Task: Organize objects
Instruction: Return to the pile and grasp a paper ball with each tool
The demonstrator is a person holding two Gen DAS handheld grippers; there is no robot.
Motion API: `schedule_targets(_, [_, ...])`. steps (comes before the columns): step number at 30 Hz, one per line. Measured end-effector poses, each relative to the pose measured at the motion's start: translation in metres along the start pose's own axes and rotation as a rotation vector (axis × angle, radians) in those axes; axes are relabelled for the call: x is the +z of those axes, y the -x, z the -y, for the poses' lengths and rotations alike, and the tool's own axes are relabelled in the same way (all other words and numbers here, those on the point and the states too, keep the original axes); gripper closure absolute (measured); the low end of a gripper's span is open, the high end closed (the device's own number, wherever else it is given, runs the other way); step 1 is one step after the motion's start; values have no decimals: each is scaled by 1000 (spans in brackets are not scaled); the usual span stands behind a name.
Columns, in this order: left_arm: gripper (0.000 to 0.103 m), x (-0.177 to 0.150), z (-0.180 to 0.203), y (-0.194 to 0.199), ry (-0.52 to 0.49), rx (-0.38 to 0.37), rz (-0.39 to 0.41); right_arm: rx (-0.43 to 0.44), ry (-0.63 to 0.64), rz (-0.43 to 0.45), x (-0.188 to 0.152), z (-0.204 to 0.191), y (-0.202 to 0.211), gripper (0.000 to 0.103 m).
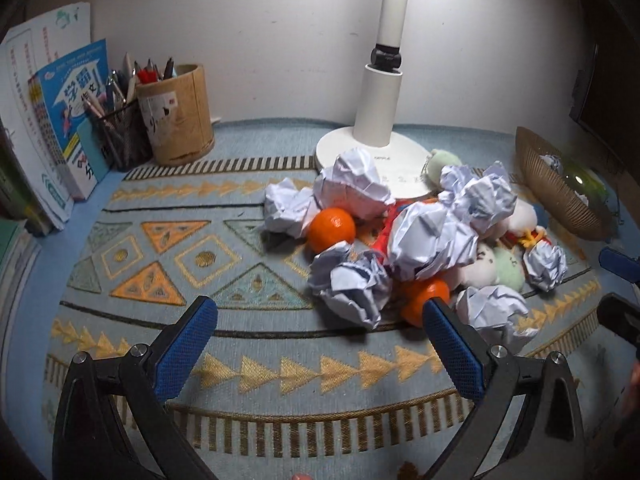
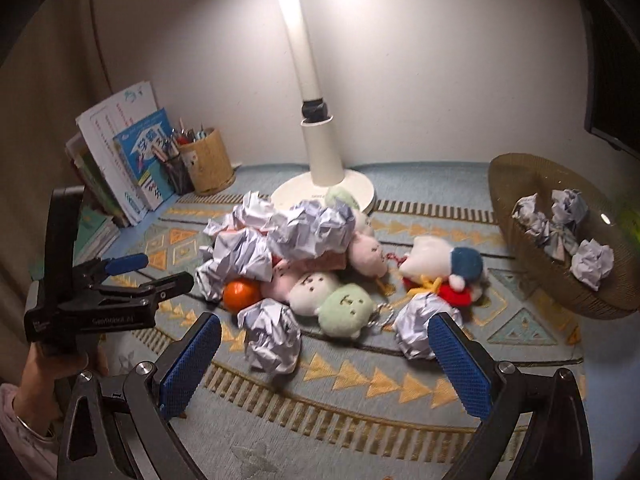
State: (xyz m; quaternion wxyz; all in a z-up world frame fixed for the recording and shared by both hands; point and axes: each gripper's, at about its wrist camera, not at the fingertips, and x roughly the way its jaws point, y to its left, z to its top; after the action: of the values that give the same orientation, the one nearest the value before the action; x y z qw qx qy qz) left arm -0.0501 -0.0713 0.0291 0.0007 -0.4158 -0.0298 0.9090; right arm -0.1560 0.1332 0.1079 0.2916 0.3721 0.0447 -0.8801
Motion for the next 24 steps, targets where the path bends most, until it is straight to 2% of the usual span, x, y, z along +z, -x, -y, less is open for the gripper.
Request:
schedule_targets(4, [0,-12,-6,-20,10,-19,-25,-4,64,-102,-31,-23,-35,0])
schedule_targets(7, [0,-10,-8,-33,24,-3,-41,-15,92,-146,-44,-32,-56,0])
schedule_targets(12, [0,0,-8,-44,43,-50,-23,-21,108,-165,-50,-40,-74,0])
schedule_targets(18, [0,10,-11,-56,68,-26,-40,-80,123,-179,-42,-46,-86,0])
schedule_targets(24, [0,10,-12,-57,70,-7,-45,-86,114,-178,-39,-45,-89,0])
